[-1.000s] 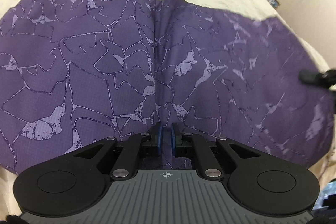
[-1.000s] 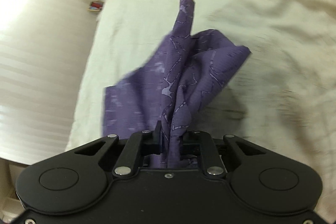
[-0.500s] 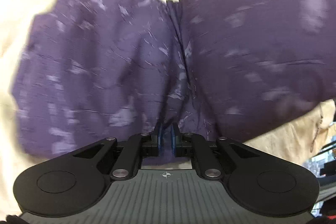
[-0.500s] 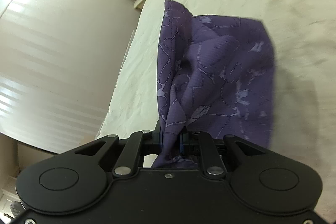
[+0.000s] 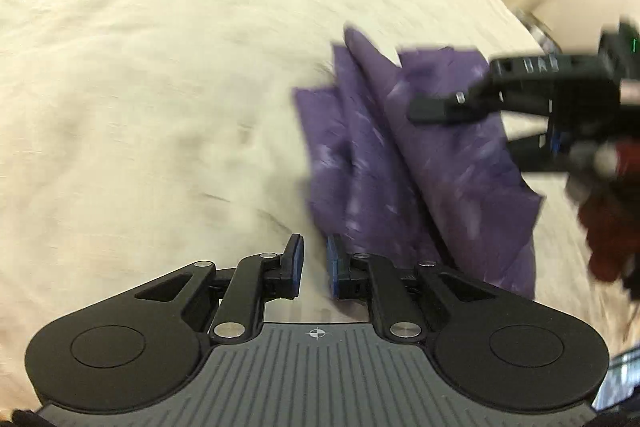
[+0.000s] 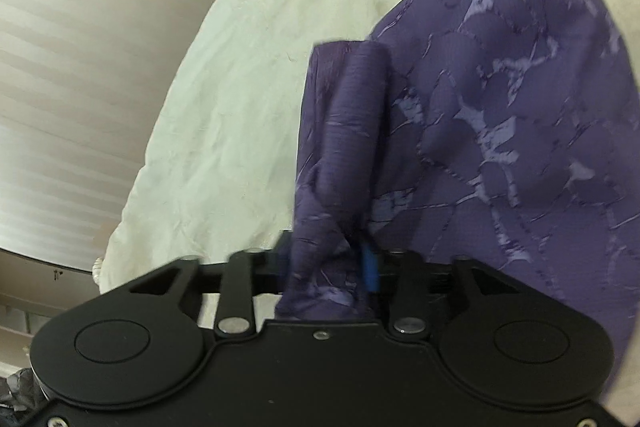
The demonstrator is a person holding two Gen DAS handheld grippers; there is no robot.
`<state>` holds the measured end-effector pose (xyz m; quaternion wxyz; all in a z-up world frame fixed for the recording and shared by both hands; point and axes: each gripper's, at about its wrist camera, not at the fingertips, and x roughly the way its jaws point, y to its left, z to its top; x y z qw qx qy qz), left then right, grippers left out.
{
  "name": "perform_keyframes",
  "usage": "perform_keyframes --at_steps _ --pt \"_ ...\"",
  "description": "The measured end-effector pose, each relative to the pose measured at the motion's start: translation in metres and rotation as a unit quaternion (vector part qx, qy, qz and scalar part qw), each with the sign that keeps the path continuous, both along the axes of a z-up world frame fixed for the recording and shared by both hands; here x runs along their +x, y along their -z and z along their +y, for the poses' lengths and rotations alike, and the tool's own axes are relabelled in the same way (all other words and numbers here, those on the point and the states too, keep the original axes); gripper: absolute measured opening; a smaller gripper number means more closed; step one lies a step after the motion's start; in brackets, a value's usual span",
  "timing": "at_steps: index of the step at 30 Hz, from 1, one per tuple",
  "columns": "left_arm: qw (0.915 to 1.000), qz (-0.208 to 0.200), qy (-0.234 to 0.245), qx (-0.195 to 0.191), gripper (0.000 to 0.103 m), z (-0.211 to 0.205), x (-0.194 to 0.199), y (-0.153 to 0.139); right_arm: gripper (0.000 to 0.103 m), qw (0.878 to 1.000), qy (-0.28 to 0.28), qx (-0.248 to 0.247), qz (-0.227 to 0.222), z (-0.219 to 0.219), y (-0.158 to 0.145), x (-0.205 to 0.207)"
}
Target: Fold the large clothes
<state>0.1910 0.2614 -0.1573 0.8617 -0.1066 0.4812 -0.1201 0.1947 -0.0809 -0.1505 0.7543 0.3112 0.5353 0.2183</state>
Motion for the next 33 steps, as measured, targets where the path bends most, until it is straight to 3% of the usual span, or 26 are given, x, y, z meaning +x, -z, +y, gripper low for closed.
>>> perform_keyframes --at_steps 2,5,9,12,16,19,21,24,27,33 --pt "0.9998 -0.008 -0.013 -0.009 0.016 0.011 0.001 -0.009 0.066 1.000 -0.006 0.018 -0.002 0.000 0.000 -0.003" --pt "0.9989 -0.031 -0.021 -0.027 0.017 0.014 0.009 -0.028 0.066 0.999 -0.005 0.046 -0.025 -0.003 -0.013 -0.012" --pt "0.9967 -0.067 0.000 -0.045 0.023 0.001 0.016 -0.047 0.070 0.997 0.023 0.048 -0.064 -0.026 -0.038 -0.027" --pt "0.9939 -0.082 0.039 -0.063 0.024 -0.033 0.038 -0.053 0.070 0.994 0.060 0.026 -0.083 -0.055 -0.046 -0.039" --pt "0.9864 -0.092 0.116 -0.071 0.028 -0.078 0.054 -0.046 0.070 0.989 0.104 -0.040 -0.098 -0.085 -0.050 -0.052" --pt "0.9843 -0.068 0.156 -0.046 0.029 -0.098 0.062 -0.019 0.070 0.984 0.109 -0.101 -0.100 -0.098 -0.051 -0.058" --pt "0.9875 -0.028 0.154 -0.021 0.029 -0.100 0.067 0.008 0.070 0.980 0.105 -0.132 -0.103 -0.099 -0.051 -0.055" --pt "0.9897 0.012 0.141 -0.020 0.028 -0.087 0.065 0.039 0.067 0.976 0.089 -0.164 -0.113 -0.095 -0.052 -0.050" --pt "0.9905 0.012 0.133 -0.032 0.029 -0.077 0.056 0.043 0.057 0.971 0.058 -0.190 -0.132 -0.080 -0.052 -0.035" --pt "0.9919 0.012 0.120 -0.039 0.029 -0.071 0.049 0.038 0.052 0.963 -0.001 -0.226 -0.148 -0.046 -0.040 0.016"
